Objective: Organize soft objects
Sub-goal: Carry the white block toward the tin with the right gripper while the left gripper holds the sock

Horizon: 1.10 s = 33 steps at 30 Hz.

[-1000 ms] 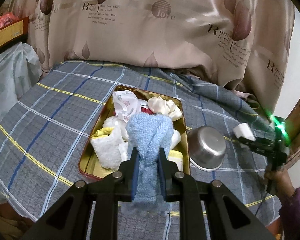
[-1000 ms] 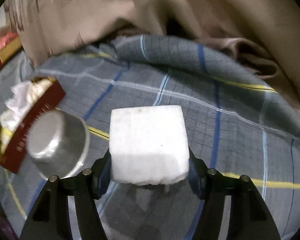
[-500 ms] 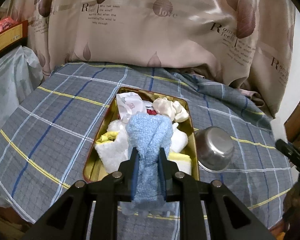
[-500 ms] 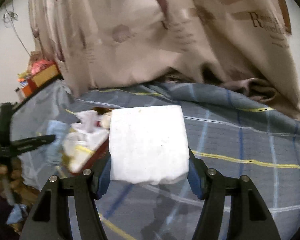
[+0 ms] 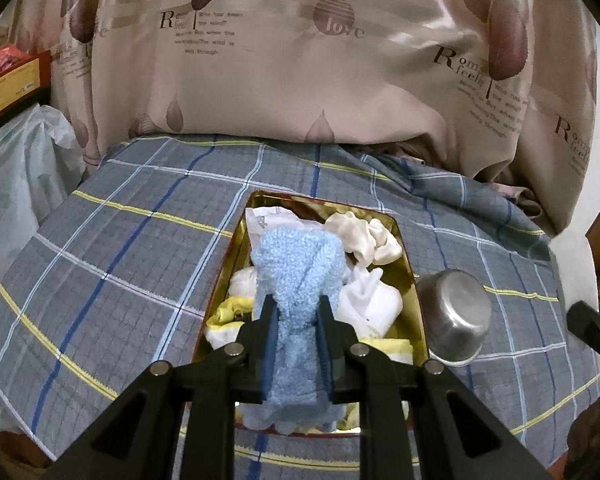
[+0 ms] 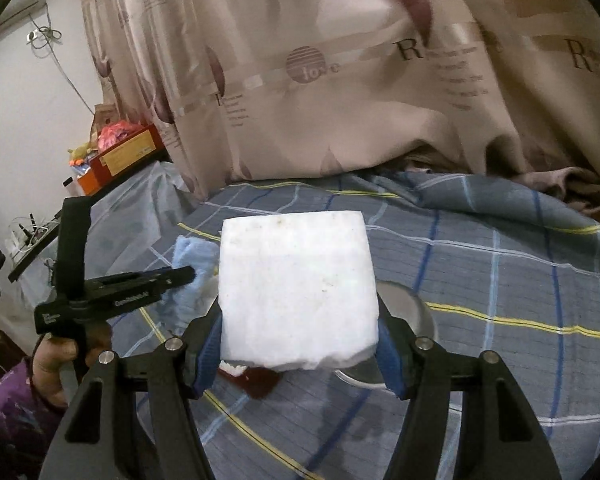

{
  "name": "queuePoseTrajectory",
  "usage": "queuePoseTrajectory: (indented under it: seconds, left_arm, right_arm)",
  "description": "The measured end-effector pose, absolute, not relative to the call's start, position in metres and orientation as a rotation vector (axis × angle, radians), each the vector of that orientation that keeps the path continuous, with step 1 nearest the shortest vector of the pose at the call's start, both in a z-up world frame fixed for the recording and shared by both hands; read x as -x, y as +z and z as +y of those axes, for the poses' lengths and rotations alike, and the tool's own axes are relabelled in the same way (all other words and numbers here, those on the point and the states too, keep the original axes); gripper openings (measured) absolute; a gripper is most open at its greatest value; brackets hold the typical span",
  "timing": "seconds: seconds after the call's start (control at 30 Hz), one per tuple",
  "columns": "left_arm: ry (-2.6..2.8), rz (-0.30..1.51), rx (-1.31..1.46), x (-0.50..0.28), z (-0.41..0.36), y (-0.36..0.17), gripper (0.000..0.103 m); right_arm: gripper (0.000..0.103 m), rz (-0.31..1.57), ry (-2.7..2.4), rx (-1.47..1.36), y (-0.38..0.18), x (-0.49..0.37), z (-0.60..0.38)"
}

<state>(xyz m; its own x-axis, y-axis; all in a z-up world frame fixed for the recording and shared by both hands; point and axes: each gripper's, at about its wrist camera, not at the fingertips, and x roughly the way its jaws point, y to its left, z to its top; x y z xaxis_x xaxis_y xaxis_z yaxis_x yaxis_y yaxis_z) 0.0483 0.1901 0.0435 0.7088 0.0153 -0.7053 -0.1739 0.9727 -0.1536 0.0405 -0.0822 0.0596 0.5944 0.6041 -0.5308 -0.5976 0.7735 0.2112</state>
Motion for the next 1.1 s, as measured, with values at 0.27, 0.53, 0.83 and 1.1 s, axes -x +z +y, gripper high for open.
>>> queuePoseTrajectory:
  seconds: [0.27,0.53,0.83,1.1]
  left_arm:
    - [0.074,0.793,0.201,-0.055,0.189,0.031,0.019]
    - [0.047,0.803,0.213,-0.055,0.194,0.021,0.021]
    - [0.038,0.798,0.202,-0.057,0.197,0.019,0.022]
    - [0.038,0.798,0.180,-0.059,0.196,0.014,0.022]
  right_arm:
    - [0.061,0.662,0.743,0.026,0.045,-0.063,-0.029]
    - [0.062,0.707,0.743,0.046,0.020,-0.093,0.011]
    - [0.062,0.732,0.740,0.041,0.006,-0.114,0.030]
    - [0.062,0.741,0.738,0.047,0.000,-0.119,0.039]
